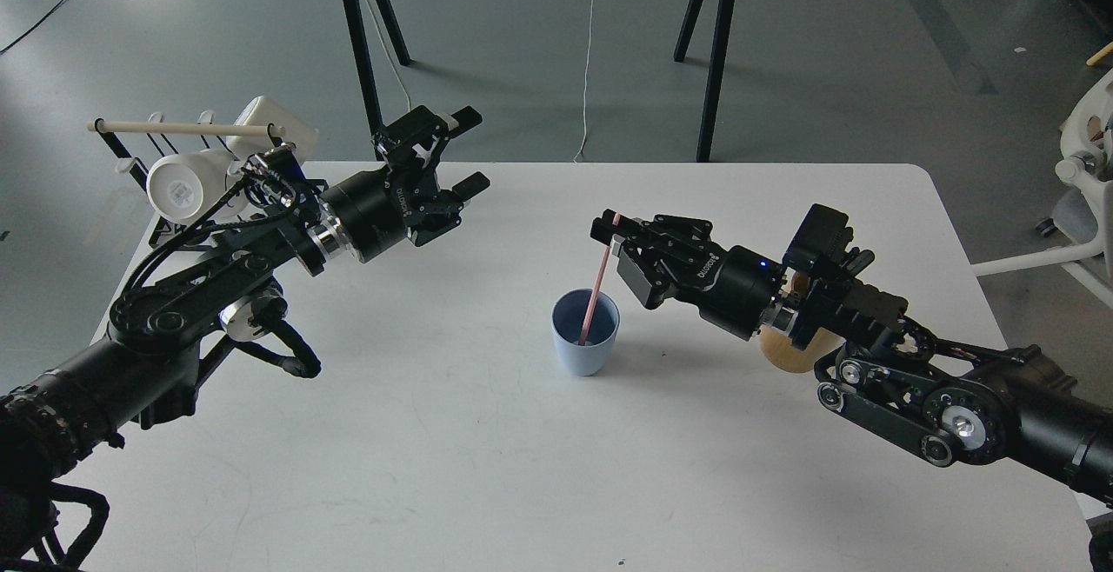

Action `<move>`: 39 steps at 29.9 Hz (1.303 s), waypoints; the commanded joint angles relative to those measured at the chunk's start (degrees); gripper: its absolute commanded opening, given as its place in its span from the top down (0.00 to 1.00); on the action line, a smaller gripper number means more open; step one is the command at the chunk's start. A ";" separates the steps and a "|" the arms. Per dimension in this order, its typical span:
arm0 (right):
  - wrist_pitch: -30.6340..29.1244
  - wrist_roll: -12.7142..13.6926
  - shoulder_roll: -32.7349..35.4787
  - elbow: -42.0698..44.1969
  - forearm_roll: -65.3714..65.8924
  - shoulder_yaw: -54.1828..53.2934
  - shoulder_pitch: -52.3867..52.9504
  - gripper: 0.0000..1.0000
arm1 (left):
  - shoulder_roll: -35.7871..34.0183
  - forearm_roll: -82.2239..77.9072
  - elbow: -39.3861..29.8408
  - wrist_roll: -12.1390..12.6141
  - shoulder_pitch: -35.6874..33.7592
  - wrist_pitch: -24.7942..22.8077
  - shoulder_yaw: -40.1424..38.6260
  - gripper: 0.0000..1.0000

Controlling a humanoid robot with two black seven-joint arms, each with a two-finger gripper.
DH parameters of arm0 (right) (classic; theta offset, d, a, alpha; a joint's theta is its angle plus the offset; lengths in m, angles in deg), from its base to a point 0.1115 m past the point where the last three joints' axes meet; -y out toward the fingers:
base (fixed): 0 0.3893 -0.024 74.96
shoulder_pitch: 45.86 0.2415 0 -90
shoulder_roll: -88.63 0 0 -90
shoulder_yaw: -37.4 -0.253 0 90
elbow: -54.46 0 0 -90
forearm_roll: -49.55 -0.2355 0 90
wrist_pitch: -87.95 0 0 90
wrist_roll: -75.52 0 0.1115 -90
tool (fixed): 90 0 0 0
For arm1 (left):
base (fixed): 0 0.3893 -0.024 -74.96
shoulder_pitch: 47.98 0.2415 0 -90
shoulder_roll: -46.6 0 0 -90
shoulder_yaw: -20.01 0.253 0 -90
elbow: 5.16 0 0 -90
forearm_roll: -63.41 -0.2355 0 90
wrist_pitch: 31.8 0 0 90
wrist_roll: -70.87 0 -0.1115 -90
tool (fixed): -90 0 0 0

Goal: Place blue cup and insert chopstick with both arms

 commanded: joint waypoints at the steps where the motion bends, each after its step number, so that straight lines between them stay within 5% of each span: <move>1: 0.16 0.00 -0.03 -0.08 -0.24 -0.46 0.04 0.15 | 0.00 0.00 0.00 0.00 0.00 0.00 0.01 0.02; 4: 0.86 0.00 0.06 -0.61 -0.24 -0.73 -0.05 0.01 | 0.00 0.00 0.00 0.00 0.00 0.00 0.01 0.02; 10: 1.31 0.00 1.46 -5.70 -2.86 -6.51 0.39 0.01 | -0.18 0.09 0.00 0.00 -0.09 0.00 -0.08 0.02; 14: -0.62 0.00 4.01 -10.00 -15.74 -11.70 0.92 0.01 | -0.70 2.71 -0.53 0.00 0.43 0.00 -3.41 0.02; 23: -14.14 0.00 8.84 -13.27 -55.48 -22.43 1.54 0.01 | -2.28 5.27 -2.37 0.00 2.02 0.00 -8.43 0.02; 30: -33.47 0.00 10.69 -12.74 -80.19 -24.19 0.57 0.01 | -5.45 5.45 -5.98 0.00 2.90 0.00 -12.73 0.02; 39: -46.41 0.00 9.90 -12.92 -82.50 -22.44 -4.96 0.01 | -6.07 6.15 -6.33 0.00 3.78 0.00 -15.20 0.02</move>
